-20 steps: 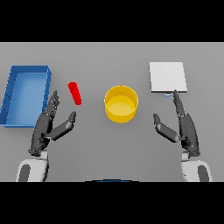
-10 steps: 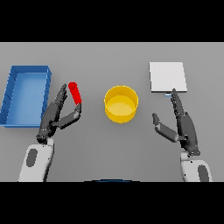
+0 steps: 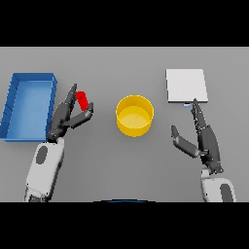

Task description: Pick up the red beaker and tilt it to pour out 1 green nut into yellow bowl. Pick up the yellow bowl and place it on the metallic measuring scale.

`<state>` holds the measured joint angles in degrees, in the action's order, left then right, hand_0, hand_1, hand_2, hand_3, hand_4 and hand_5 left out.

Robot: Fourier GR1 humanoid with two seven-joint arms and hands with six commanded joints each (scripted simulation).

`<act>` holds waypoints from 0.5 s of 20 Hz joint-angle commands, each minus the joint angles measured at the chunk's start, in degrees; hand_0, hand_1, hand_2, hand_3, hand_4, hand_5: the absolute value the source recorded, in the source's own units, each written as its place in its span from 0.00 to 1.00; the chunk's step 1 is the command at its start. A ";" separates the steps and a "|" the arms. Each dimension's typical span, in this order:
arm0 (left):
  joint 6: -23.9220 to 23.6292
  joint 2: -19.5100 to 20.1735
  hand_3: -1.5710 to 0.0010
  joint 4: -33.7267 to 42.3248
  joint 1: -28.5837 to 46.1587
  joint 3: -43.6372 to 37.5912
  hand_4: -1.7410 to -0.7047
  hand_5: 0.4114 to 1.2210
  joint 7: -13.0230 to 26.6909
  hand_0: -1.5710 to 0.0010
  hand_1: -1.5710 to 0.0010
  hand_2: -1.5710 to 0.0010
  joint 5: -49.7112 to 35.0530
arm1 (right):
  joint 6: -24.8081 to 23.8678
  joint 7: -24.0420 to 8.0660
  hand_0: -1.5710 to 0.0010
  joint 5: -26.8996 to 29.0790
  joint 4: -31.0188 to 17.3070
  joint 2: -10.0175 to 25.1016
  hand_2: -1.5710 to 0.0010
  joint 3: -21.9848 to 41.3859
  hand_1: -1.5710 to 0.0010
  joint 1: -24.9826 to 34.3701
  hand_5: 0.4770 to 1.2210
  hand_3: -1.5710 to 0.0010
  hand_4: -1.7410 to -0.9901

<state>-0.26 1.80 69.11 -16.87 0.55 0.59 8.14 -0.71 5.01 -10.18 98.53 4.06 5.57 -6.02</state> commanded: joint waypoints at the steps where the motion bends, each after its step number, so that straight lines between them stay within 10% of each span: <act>1: -0.69 -0.57 1.00 -1.63 -0.89 0.20 0.40 0.37 -0.71 1.00 1.00 1.00 0.72 | 0.39 -0.58 1.00 0.91 -0.17 0.65 1.00 -0.85 1.00 0.71 0.28 1.00 0.54; 10: -0.29 -0.26 1.00 -9.75 -8.06 -1.62 0.39 0.38 -3.18 1.00 1.00 1.00 0.56 | 0.25 0.35 1.00 0.54 -0.17 0.17 1.00 -0.44 1.00 -0.52 0.28 1.00 0.57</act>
<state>-0.54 1.53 59.37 -24.93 -1.07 -2.53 8.70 -0.47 5.32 -9.64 98.36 4.22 5.14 -6.53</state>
